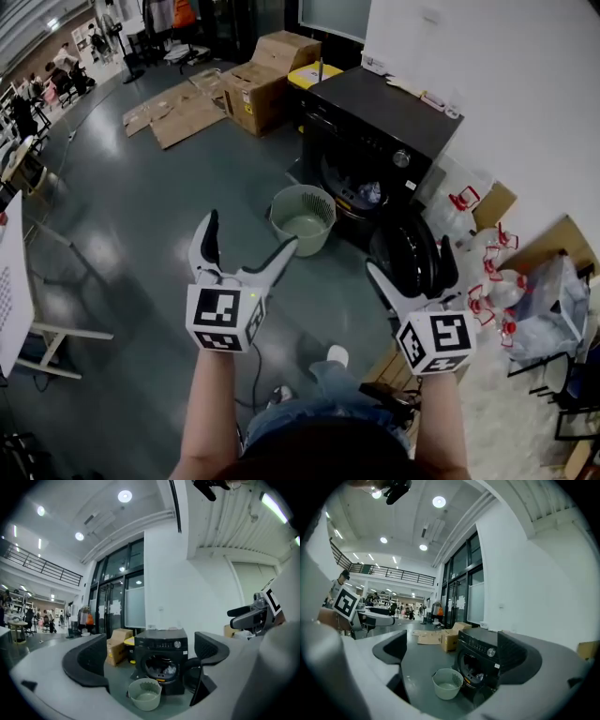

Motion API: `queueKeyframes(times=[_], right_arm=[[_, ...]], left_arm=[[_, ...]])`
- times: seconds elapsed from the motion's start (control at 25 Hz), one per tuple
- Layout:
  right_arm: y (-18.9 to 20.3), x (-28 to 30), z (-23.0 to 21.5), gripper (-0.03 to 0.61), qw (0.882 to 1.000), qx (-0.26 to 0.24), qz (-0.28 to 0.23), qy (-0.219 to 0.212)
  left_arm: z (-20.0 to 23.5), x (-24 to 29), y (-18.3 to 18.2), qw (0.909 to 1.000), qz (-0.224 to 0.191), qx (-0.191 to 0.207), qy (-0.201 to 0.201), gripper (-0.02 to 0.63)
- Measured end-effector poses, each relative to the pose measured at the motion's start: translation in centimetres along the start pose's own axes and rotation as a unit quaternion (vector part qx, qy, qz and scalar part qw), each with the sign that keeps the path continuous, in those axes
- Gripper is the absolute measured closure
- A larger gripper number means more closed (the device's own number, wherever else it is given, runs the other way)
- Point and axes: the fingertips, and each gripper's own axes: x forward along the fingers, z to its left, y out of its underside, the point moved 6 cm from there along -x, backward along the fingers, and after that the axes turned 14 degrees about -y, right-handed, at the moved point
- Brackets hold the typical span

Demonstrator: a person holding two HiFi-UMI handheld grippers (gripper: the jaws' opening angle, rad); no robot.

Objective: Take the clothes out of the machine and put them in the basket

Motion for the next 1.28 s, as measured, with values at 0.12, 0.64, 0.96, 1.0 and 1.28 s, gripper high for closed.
queueKeyframes(times=[0.12,0.64,0.96,1.0,1.28], right_arm=[[0.1,1.4,-3.0,0.005,1.000,0.002,-0.009,-0.012],[0.4,7.6,-15.0,0.008,0.997,-0.031,0.021,-0.060],[2.0,10.2,-17.6,0.009,0.997,-0.020,0.039,-0.062],[2.1,10.6,-17.9,0.009,0.997,-0.019,0.040,-0.059],[3.4,15.9,-20.6,0.011,0.998,-0.004,0.060,-0.030]], left_arm=[[-1.4,2.8,0.0,1.0000,0.000,0.005,-0.006,0.066],[-7.3,12.9,-2.0,0.9982,-0.020,0.033,-0.047,0.067],[-7.8,16.9,-1.4,0.9981,0.002,0.045,-0.042,0.067],[-7.6,17.6,-1.1,0.9983,0.004,0.043,-0.040,0.067],[-5.3,24.8,0.7,0.9987,0.016,0.045,-0.015,0.067]])
